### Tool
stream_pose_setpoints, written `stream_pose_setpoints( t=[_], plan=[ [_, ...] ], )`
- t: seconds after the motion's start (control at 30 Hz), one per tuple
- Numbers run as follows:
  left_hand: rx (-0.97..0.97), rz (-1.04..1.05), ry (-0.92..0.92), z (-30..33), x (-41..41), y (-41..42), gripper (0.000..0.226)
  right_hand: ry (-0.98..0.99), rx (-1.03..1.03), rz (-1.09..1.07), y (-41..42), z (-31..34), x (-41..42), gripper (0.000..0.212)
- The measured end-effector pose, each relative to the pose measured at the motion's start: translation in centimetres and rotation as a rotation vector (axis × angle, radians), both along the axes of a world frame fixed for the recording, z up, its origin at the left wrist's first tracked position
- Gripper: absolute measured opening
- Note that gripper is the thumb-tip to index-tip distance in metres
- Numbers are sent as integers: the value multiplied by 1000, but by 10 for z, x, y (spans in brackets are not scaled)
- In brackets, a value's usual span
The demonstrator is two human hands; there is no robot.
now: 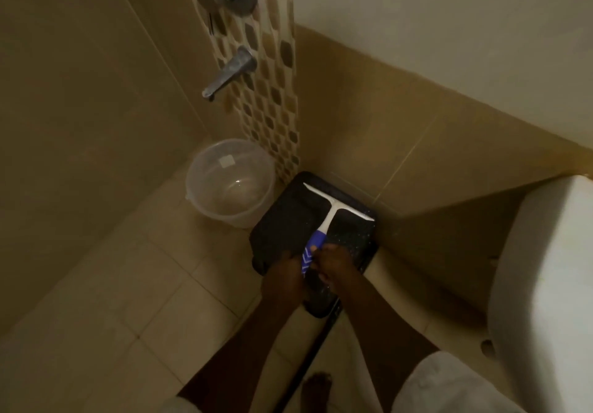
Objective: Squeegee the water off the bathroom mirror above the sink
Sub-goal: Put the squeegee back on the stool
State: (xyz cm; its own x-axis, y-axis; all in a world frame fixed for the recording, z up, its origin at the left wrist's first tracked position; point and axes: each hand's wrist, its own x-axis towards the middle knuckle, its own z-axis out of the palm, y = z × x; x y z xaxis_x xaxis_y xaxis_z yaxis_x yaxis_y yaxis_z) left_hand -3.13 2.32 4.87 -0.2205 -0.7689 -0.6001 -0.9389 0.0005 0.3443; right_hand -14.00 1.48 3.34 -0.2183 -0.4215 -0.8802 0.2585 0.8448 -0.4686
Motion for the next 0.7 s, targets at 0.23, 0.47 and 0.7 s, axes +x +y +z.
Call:
stream_pose_setpoints(
  t=[0.23, 0.47, 0.7],
  plan=[
    [-58, 36, -15, -66, -5, -22, 40, -32, 46, 76, -28, -51, -5, 9],
    [-115, 40, -5, -114, -3, -31, 39, -96, 78, 64, -32, -86, -12, 26],
    [-60, 56, -21, -128, -7, -26, 51, -200, 55, -4, -17, -93, -20, 40]
  ],
)
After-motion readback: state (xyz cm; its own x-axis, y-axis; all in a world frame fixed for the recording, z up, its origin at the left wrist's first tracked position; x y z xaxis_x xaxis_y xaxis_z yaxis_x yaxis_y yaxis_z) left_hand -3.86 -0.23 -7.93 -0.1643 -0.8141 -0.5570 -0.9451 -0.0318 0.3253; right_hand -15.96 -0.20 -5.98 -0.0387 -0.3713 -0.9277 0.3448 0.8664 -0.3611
